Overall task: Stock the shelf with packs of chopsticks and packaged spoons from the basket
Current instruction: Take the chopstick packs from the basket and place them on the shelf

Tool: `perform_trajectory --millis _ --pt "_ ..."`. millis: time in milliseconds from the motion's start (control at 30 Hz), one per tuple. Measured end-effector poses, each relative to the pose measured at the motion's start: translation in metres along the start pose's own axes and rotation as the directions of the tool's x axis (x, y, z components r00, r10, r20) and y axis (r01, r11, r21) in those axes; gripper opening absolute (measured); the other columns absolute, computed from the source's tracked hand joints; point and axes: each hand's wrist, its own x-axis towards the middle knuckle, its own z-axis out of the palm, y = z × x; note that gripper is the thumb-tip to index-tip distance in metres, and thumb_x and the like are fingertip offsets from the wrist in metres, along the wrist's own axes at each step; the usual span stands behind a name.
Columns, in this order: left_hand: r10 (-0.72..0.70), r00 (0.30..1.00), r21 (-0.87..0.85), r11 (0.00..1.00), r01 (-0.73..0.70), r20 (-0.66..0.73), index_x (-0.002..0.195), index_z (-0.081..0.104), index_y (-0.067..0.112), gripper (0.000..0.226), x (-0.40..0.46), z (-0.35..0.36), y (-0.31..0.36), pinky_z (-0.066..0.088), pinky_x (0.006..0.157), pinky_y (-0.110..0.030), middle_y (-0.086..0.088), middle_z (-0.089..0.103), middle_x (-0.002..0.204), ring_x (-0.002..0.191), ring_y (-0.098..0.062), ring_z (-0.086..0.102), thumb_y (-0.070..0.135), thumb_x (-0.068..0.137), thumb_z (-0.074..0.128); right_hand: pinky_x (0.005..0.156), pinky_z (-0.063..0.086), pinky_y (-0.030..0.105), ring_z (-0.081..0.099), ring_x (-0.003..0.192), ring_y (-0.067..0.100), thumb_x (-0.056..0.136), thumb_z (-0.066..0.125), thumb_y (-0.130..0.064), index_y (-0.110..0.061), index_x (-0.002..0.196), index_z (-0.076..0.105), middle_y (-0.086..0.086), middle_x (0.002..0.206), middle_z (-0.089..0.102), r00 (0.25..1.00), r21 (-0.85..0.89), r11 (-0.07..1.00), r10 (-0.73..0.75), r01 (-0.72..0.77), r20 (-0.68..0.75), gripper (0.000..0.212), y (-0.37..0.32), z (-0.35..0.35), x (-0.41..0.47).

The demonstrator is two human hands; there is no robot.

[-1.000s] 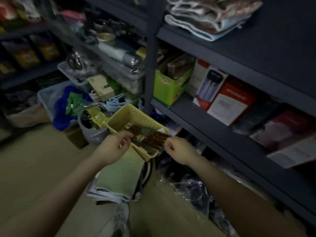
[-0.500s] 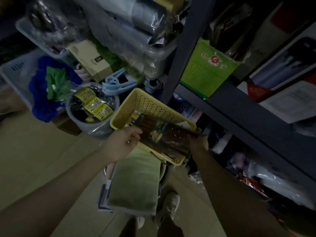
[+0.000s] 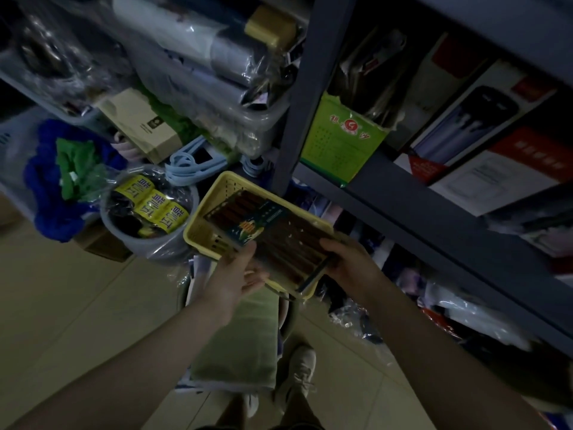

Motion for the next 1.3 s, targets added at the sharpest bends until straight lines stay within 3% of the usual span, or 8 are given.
perform_trajectory --millis 267,433,600,700,800,1033,1233,1300 --pt "0.052 0.995 -0.141 0.988 -0.064 -0.091 0.092 0.054 0.018 0.017 -0.013 -0.019 -0.013 0.051 0.051 -0.02 -0.001 0.067 0.088 0.066 -0.008 0.066 0.013 0.081 0.065 0.055 0.056 0.021 0.066 0.057 0.011 0.086 0.05 0.003 -0.016 0.105 0.059 -0.001 0.064 0.069 0.89 -0.168 0.934 0.352 -0.315 0.291 0.028 0.018 -0.011 -0.02" --pt "0.338 0.924 -0.031 0.937 -0.349 -0.181 0.087 0.045 0.026 0.031 -0.039 -0.026 0.0 0.048 0.047 -0.018 0.008 0.063 0.078 0.071 -0.011 0.06 0.0 0.081 0.061 0.081 0.051 0.032 0.054 0.118 0.028 0.082 0.064 -0.016 -0.01 0.133 0.044 0.013 0.129 0.049 0.829 -0.506 0.793 0.507 -0.34 0.237 0.055 0.022 -0.002 -0.014" --pt "0.495 0.841 0.318 0.851 -0.418 -0.219 0.12 0.046 0.017 0.038 -0.053 -0.052 0.029 0.049 0.083 -0.03 -0.002 0.061 0.104 0.092 -0.014 0.059 0.007 0.086 0.058 0.077 0.048 0.037 0.057 0.089 0.031 0.092 0.054 -0.024 0.003 0.1 0.062 0.027 0.095 0.059 0.983 -0.782 0.618 0.179 -0.077 0.044 0.029 0.033 0.027 0.026" --pt "0.575 0.809 0.483 0.746 -0.459 -0.119 0.123 0.045 0.018 0.037 -0.043 -0.073 0.03 0.051 0.075 -0.012 0.005 0.062 0.105 0.082 0.01 0.06 0.008 0.088 0.054 0.085 0.049 0.042 0.06 0.092 0.029 0.093 0.052 -0.025 -0.002 0.091 0.061 0.018 0.094 0.062 0.999 -0.947 0.318 0.02 0.041 0.05 0.025 0.047 0.026 0.056" --pt "0.594 0.8 0.611 0.664 -0.43 -0.083 0.128 0.043 0.019 0.042 -0.023 -0.089 0.02 0.048 0.069 -0.007 0.005 0.059 0.112 0.095 0.0 0.058 0.011 0.088 0.054 0.069 0.047 0.03 0.059 0.09 0.024 0.093 0.051 -0.033 -0.007 0.102 0.059 0.011 0.102 0.065 0.994 -0.984 0.144 0.035 0.102 0.108 0.029 0.072 0.017 0.091" --pt "0.554 0.822 0.567 0.722 -0.396 -0.131 0.126 0.045 0.028 0.042 0.006 -0.102 0.001 0.051 0.08 -0.016 0.003 0.068 0.108 0.098 -0.004 0.064 0.017 0.087 0.057 0.104 0.04 0.043 0.047 0.126 0.034 0.093 0.042 -0.05 -0.013 0.138 0.044 0.015 0.141 0.048 0.98 -0.995 0.101 0.195 0.01 0.03 0.058 0.121 0.016 0.14" --pt "0.555 0.821 0.561 0.726 -0.397 -0.137 0.121 0.046 0.033 0.041 0.004 -0.102 0.001 0.048 0.066 -0.005 0.015 0.067 0.097 0.085 0.008 0.064 0.013 0.087 0.056 0.048 0.043 0.019 0.054 0.043 0.0 0.083 0.067 -0.034 -0.021 0.073 0.05 -0.005 0.064 0.055 0.919 -0.92 0.306 0.377 -0.244 -0.118 0.024 0.111 0.011 0.149" --pt "0.557 0.821 0.577 0.714 -0.396 -0.125 0.119 0.045 0.033 0.04 0.002 -0.104 0.003 0.044 0.061 -0.003 0.013 0.067 0.094 0.077 0.01 0.063 0.01 0.088 0.055 0.045 0.042 0.021 0.057 0.044 0.004 0.084 0.067 -0.023 -0.019 0.08 0.049 -0.001 0.066 0.053 0.921 -0.906 0.327 0.362 -0.268 -0.142 0.02 0.105 0.014 0.149"
